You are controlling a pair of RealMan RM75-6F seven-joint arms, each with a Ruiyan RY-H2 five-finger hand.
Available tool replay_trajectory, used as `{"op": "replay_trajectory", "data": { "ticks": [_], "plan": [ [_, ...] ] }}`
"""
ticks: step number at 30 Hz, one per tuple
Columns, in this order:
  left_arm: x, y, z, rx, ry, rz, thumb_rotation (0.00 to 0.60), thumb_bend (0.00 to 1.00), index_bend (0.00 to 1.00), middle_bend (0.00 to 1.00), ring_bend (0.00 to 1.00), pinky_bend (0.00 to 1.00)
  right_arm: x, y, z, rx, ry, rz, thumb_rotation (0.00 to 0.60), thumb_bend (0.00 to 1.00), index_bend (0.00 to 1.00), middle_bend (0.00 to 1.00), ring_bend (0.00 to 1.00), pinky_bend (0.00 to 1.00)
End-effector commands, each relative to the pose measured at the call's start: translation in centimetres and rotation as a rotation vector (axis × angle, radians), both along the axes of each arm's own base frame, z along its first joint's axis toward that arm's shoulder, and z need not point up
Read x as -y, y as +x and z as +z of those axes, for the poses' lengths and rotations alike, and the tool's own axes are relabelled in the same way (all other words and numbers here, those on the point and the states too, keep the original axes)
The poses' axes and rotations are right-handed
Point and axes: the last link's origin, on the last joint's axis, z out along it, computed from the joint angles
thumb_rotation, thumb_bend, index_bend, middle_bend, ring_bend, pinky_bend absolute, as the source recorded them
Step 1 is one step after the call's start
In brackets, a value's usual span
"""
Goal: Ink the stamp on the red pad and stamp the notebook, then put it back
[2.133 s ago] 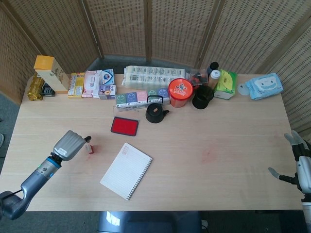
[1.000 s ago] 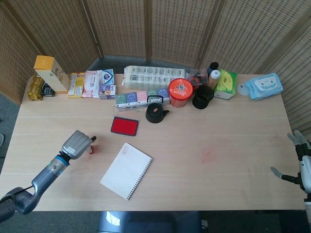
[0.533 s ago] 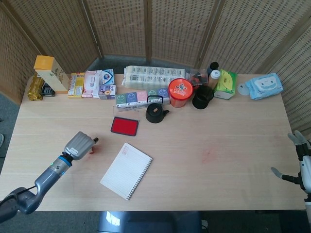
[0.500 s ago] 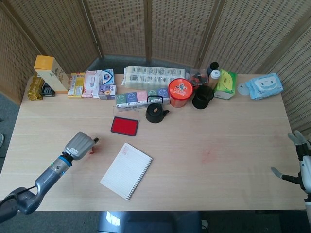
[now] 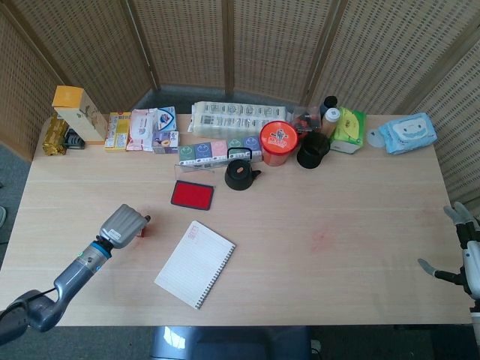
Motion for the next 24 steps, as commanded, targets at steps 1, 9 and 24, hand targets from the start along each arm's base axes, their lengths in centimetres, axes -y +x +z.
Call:
{"op": "replay_trajectory", "data": {
  "ticks": [1,9,24],
  "plan": [
    [0.0,0.0,0.1,-0.002,0.002,0.0,0.6,0.4,0.63,1.0,1.0,1.0,0.0,0.0,0.0,0.0,0.001,0.001,0.6,0.07,0.0,0.0,0.0,0.0],
    [-0.7,0.8,0.9,0.018,0.023,-0.012,0.6,0.4,0.64,1.0,1.0,1.0,-0.1,0.0,0.0,0.003,0.001,0.0,0.6,0.07,0.0,0.0,0.0,0.0],
    [-7.0,8.5,1.7,0.035,0.09,-0.066,0.6,0.4,0.64,1.0,1.0,1.0,0.2,-0.3,0.1,0.008,0.01,-0.016,0.6,0.07,0.0,0.0,0.0,0.0]
  ]
}}
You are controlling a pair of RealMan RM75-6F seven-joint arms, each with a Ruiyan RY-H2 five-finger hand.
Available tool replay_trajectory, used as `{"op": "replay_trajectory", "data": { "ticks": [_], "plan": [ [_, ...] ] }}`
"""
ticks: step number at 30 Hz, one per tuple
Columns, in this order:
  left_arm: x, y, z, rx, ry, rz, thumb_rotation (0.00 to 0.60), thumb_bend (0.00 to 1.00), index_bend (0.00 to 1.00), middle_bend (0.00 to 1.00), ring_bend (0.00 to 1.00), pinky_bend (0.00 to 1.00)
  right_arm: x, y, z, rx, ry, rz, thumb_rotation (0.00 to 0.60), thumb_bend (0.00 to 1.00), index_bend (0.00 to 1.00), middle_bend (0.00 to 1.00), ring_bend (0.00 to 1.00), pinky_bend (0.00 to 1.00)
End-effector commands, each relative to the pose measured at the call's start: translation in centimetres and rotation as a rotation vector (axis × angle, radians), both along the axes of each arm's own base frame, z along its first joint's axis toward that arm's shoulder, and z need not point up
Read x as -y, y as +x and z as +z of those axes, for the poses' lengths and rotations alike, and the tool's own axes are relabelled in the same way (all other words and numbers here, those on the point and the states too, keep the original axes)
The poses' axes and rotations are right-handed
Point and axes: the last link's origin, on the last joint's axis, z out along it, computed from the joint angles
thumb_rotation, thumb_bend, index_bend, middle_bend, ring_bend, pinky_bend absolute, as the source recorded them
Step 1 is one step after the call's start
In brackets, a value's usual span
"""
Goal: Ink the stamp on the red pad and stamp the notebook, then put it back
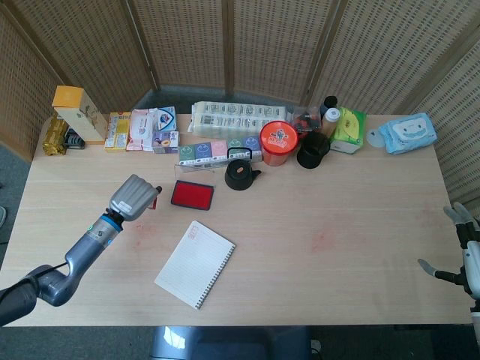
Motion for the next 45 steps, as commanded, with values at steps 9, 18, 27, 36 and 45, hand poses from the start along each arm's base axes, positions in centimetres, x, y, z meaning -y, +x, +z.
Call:
{"op": "replay_trajectory", "data": {
  "ticks": [9,18,27,36,45],
  "plan": [
    [-3.4,3.6,-4.9,0.0,-0.032,0.046,0.6,0.4,0.64,1.0,1.0,1.0,0.6,-0.8,-0.1,0.005,0.014,-0.038,0.6,0.07,0.0,0.0,0.0,0.0],
    [-4.2,4.5,-6.7,0.015,-0.045,0.068,0.6,0.4,0.64,1.0,1.0,1.0,0.9,-1.1,-0.3,0.005,0.024,-0.055,0.6,0.08,0.0,0.0,0.0,0.0],
    [-4.7,4.7,-7.5,0.008,-0.047,0.084,0.6,0.4,0.64,1.0,1.0,1.0,0.9,-1.2,-0.4,0.004,0.029,-0.06,0.6,0.08,0.0,0.0,0.0,0.0],
    [-4.9,4.7,-8.3,0.005,-0.048,0.095,0.6,0.4,0.64,1.0,1.0,1.0,0.9,-1.3,-0.2,0.005,0.023,-0.065,0.6,0.08,0.0,0.0,0.0,0.0],
    [-4.7,4.4,-8.5,0.0,-0.05,0.1,0.6,0.4,0.64,1.0,1.0,1.0,0.8,-1.2,-0.2,0.006,0.019,-0.062,0.6,0.08,0.0,0.0,0.0,0.0]
  ]
}}
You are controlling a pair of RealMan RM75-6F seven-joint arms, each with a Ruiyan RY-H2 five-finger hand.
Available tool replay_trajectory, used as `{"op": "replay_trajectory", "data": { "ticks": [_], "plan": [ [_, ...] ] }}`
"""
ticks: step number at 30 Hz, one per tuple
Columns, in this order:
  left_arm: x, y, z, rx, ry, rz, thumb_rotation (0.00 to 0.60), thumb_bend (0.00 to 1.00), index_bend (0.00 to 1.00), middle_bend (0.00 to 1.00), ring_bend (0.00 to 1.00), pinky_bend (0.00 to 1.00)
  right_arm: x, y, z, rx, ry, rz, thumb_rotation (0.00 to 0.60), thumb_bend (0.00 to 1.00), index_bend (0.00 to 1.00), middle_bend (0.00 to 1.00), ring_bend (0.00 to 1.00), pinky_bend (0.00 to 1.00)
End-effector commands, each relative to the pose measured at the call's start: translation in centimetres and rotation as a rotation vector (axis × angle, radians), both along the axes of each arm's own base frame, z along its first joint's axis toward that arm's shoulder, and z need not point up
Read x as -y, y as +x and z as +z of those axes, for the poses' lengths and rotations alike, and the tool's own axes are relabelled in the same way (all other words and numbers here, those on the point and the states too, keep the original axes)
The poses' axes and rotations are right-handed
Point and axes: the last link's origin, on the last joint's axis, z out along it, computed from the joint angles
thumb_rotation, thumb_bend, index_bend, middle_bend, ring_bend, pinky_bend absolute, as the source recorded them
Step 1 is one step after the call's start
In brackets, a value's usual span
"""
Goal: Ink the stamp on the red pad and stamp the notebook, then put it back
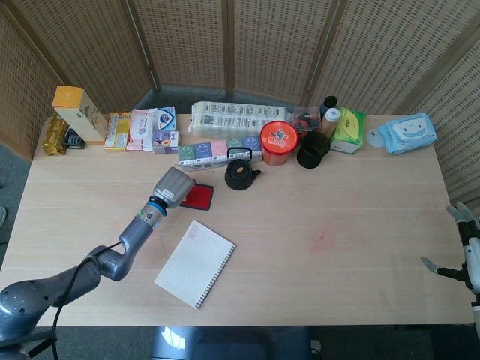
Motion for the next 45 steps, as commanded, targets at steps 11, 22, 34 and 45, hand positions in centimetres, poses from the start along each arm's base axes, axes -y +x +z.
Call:
{"op": "replay_trajectory", "data": {
  "ticks": [11,22,34,45],
  "plan": [
    [-0.1,-0.2,-0.1,-0.013,0.008,0.004,0.6,0.4,0.64,1.0,1.0,1.0,-0.1,0.0,0.0,0.001,0.0,0.003,0.6,0.08,0.0,0.0,0.0,0.0],
    [-0.2,0.0,-0.3,-0.012,0.007,0.007,0.6,0.4,0.64,1.0,1.0,1.0,-0.1,0.1,0.0,0.004,-0.002,0.006,0.6,0.08,0.0,0.0,0.0,0.0],
    [0.0,0.8,2.0,0.016,0.048,-0.043,0.6,0.4,0.64,1.0,1.0,1.0,-0.2,0.2,0.0,0.009,0.001,0.013,0.6,0.08,0.0,0.0,0.0,0.0],
    [6.4,3.5,7.4,0.083,-0.026,-0.262,0.6,0.4,0.64,1.0,1.0,1.0,-0.4,0.6,0.0,0.017,0.006,0.032,0.6,0.08,0.0,0.0,0.0,0.0]
  ]
}}
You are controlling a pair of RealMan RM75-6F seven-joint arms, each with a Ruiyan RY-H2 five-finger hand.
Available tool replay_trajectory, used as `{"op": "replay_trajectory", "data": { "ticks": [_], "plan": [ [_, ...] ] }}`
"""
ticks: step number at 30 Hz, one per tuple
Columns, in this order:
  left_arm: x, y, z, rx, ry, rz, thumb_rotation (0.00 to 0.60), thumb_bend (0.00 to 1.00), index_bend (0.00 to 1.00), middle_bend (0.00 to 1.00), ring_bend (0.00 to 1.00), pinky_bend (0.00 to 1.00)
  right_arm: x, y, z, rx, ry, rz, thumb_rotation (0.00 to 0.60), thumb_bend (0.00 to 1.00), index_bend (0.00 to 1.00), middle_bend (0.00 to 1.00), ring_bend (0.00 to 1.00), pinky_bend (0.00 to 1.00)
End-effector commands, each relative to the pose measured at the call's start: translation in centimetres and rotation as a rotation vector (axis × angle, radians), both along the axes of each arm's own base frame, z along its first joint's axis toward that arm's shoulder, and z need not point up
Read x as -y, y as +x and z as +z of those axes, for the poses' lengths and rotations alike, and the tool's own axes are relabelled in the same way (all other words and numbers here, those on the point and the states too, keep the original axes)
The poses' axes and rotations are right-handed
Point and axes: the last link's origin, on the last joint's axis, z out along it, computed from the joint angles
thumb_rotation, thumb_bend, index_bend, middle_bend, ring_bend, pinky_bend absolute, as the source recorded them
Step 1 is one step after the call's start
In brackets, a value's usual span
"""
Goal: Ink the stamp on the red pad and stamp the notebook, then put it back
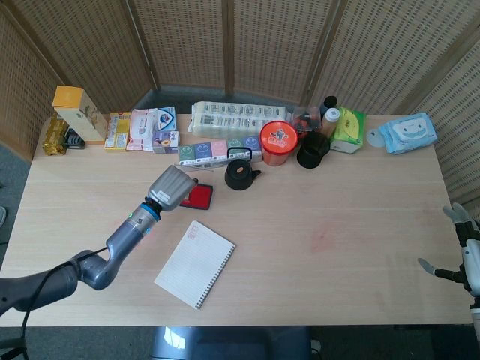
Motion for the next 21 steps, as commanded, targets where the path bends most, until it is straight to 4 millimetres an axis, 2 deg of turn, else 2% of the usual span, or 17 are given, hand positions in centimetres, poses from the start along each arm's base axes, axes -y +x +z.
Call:
{"op": "replay_trajectory", "data": {
  "ticks": [1,7,13,21],
  "plan": [
    [3.8,0.6,2.3,0.009,-0.038,-0.116,0.6,0.4,0.64,1.0,1.0,1.0,-0.1,0.0,0.0,0.002,-0.001,0.002,0.6,0.08,0.0,0.0,0.0,0.0],
    [6.8,1.5,0.9,-0.015,-0.115,-0.209,0.6,0.4,0.64,1.0,1.0,1.0,-0.2,0.1,0.2,0.009,-0.001,0.006,0.6,0.08,0.0,0.0,0.0,0.0],
    [7.8,1.7,-1.2,-0.053,-0.153,-0.23,0.6,0.4,0.64,1.0,1.0,1.0,-0.2,-0.1,0.3,0.017,-0.001,0.001,0.6,0.08,0.0,0.0,0.0,0.0],
    [7.9,1.5,-3.3,-0.075,-0.191,-0.21,0.6,0.4,0.64,1.0,1.0,1.0,-0.1,-0.3,0.3,0.019,0.004,-0.005,0.6,0.08,0.0,0.0,0.0,0.0]
  ]
}}
